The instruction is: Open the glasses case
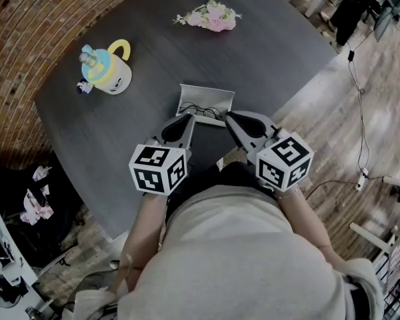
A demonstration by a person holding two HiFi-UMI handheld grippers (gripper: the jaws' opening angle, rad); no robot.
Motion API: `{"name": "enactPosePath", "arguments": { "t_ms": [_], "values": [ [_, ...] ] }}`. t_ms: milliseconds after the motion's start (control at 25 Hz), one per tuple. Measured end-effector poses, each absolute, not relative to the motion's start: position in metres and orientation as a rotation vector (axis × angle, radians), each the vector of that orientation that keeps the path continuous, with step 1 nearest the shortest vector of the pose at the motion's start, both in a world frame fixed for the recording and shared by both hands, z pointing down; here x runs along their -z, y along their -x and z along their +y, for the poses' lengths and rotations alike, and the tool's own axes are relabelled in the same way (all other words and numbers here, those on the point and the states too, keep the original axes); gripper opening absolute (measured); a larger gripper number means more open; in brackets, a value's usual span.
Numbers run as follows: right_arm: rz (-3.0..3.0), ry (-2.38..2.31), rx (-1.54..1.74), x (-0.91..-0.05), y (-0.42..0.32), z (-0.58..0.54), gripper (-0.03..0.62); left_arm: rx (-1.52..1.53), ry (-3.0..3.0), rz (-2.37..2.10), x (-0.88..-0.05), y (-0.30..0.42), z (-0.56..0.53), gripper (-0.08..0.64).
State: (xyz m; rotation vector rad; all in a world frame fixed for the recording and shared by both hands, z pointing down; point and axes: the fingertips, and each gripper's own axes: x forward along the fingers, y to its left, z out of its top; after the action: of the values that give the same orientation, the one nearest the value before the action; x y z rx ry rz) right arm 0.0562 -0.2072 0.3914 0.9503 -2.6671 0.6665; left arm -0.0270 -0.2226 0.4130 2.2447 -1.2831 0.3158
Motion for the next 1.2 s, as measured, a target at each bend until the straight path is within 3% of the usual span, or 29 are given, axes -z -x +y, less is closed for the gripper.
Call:
{"name": "enactPosePath", "arguments": {
  "t_ms": [1200],
  "values": [
    [-2.555,-0.857,-0.622,-0.425,-0.040,-0.192,0.005,-0.379,-2.238,-1.150,-0.440,0.007,-0.203,0.032]
  ]
}}
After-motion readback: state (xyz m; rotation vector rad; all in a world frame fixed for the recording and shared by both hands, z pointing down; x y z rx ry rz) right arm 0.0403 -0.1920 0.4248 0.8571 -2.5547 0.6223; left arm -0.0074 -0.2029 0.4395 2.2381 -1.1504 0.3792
